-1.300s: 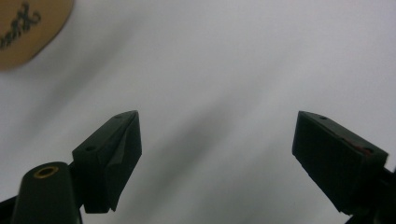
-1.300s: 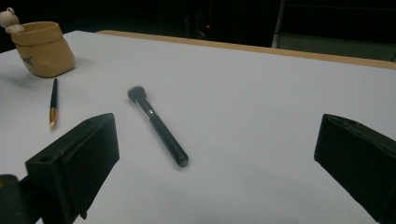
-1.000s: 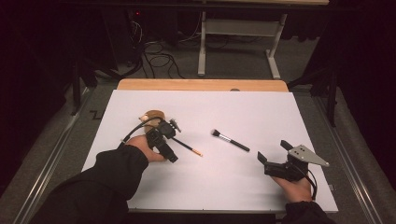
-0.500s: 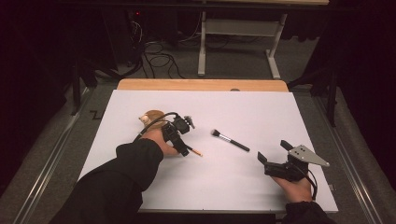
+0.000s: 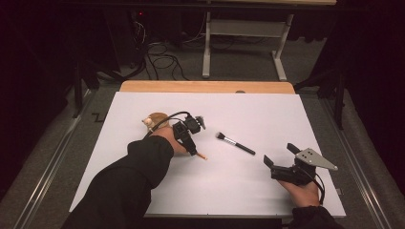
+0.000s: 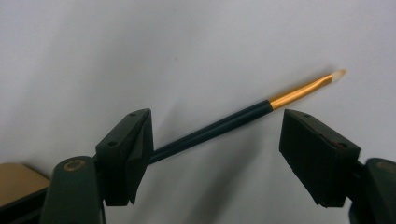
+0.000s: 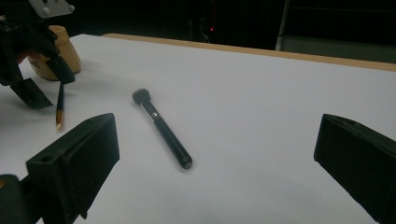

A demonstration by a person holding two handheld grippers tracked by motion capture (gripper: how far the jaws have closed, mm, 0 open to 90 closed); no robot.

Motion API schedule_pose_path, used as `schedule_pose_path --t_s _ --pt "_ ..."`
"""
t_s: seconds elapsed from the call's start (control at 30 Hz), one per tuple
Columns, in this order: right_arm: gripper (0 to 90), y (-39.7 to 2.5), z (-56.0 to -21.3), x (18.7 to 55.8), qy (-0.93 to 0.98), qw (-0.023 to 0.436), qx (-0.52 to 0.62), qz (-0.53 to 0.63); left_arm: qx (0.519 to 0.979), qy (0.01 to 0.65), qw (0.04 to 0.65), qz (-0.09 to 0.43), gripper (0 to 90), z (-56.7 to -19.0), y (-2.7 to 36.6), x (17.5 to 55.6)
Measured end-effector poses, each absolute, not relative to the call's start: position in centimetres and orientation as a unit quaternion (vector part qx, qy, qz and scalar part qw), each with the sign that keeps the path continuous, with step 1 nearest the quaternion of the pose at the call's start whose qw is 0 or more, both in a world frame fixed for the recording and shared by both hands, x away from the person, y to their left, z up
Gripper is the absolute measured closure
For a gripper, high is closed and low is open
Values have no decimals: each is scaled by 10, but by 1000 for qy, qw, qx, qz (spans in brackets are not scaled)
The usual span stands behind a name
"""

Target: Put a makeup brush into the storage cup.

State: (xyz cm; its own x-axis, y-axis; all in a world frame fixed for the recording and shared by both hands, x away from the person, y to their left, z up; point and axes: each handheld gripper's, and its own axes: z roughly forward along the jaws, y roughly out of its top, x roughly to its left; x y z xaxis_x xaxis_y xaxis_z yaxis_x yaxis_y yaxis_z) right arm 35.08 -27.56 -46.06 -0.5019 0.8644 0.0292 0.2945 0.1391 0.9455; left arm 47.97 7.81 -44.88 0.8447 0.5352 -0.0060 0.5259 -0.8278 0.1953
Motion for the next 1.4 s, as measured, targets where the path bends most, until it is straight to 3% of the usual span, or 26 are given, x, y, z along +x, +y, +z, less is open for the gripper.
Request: schedule_pose_path --t_s 0.23,0.77,1.4 --pt "10 -275 -461 351 702 278 412 510 960 268 82 22 328 -456 75 480" --pt "13 -275 -461 351 702 277 412 511 961 263 86 14 641 -453 80 478" --pt "17 -275 -461 351 702 277 412 511 967 246 72 7 817 -452 81 475"
